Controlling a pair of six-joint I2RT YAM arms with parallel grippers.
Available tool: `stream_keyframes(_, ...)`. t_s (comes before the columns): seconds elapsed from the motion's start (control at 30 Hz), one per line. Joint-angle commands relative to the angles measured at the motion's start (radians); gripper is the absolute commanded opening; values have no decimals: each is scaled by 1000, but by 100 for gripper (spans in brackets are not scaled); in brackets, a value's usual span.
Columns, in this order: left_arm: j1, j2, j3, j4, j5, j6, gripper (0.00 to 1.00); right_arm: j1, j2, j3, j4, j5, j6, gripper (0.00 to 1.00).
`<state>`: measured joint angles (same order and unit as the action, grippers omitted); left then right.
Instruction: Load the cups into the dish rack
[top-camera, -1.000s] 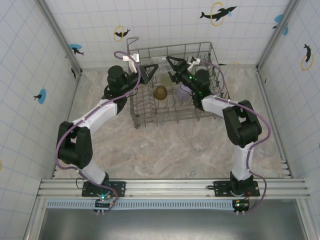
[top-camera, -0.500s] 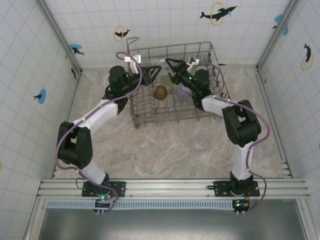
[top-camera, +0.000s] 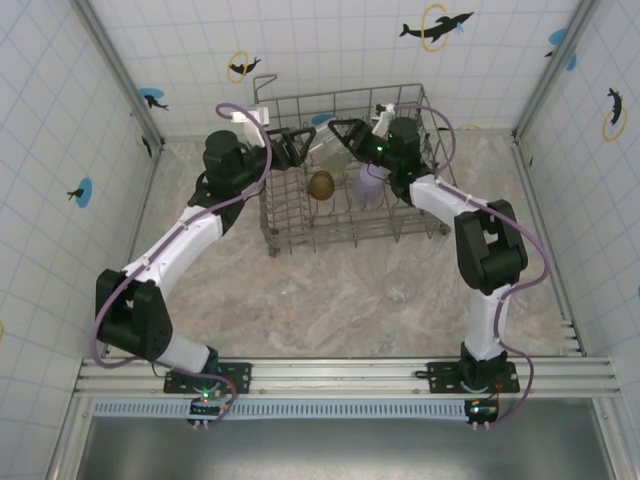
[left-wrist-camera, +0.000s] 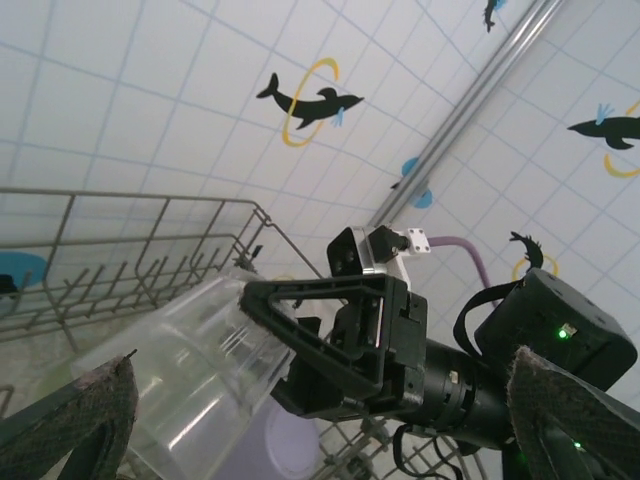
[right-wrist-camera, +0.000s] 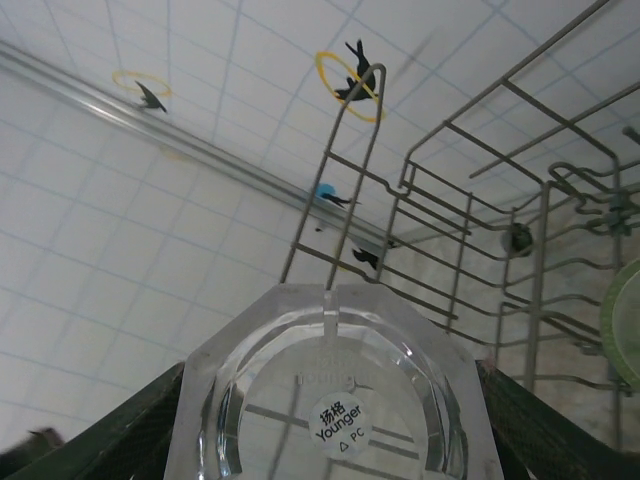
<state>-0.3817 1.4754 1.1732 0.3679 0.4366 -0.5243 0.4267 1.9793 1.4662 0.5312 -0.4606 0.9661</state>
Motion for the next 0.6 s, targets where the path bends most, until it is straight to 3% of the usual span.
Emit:
stream_keyframes(0.0,-4,-58,-11,-93,-107,76,97,43,-90,77,-217,20,-354,46)
stream_keyframes(0.23,1,-97,16,-210,-233,143,97,108,-128,44,-319,41,-617,48)
stream_keyframes(0.57,12,-136,12,-253,-273,159,97,181,-161,-30,-359,100,-827,50)
